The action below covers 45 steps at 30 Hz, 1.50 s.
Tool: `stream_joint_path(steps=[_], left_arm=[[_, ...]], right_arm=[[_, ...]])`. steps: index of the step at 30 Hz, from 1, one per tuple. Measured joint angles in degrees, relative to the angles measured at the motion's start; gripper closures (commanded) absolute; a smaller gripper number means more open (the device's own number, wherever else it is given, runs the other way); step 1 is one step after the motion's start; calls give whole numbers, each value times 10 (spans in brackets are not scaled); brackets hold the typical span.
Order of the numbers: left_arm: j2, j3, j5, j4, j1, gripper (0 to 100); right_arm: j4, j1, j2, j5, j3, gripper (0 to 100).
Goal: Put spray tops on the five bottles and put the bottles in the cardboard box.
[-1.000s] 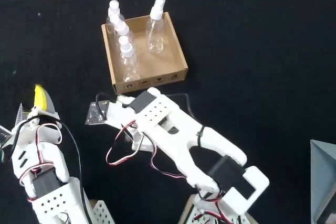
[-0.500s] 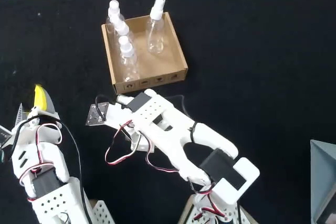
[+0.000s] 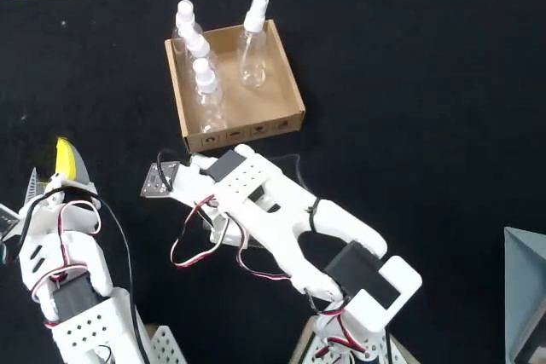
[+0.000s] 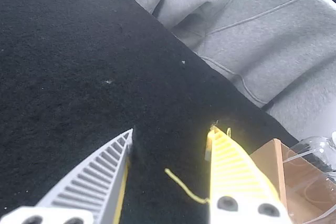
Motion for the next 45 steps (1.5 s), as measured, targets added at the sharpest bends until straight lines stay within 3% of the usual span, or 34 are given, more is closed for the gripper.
stream_joint_path(steps=[9,15,26,36,45], left_arm=[[0,0,0,0,0,795],[0,0,0,0,0,795],[0,0,0,0,3,795],[0,0,2,0,38,795],[0,0,0,36,140,794]], right_arm=[[65,-1,-68,-40,0,861],[73,-1,-114,-94,0,861],[69,9,-197,-113,0,861],[56,96,-292,-160,0,861],[-7,138,-335,-186,49,861]])
